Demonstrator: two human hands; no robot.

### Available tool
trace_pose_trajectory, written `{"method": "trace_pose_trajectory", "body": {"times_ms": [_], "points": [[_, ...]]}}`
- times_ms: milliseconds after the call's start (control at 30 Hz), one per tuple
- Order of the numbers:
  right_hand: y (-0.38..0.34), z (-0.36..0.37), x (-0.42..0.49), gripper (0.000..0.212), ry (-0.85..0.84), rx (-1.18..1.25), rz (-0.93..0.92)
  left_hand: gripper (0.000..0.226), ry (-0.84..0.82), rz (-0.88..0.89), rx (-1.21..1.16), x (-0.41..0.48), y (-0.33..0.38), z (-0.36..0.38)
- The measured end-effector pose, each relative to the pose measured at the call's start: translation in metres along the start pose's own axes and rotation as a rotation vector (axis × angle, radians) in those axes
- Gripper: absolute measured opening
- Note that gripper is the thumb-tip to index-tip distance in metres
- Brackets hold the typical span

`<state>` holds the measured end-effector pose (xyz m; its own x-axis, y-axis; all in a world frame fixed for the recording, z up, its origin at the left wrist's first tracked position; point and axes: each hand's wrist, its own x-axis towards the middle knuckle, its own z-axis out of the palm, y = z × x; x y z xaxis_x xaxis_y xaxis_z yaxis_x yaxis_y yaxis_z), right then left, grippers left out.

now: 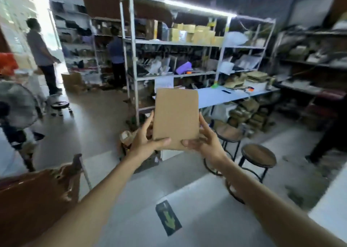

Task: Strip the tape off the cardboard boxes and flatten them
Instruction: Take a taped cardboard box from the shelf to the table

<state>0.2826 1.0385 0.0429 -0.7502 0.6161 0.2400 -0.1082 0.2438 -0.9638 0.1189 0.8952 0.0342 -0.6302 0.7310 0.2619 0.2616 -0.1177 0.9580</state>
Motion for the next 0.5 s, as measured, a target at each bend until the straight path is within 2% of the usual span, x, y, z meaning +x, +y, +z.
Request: {"method": "trace_pose_trajectory", "body": {"times_ms": [233,500], "points": [[0.017,-0.118,-0.006,0.109,0.314,-0.110,0.033,0.105,-0.271,0.033,-0.053,0.091,-0.015,0.135],[0.026,-0.174,0.008,0.111,0.608,-0.126,0.067,0.107,-0.569,0.051,-0.141,0.174,-0.023,0.230]]}}
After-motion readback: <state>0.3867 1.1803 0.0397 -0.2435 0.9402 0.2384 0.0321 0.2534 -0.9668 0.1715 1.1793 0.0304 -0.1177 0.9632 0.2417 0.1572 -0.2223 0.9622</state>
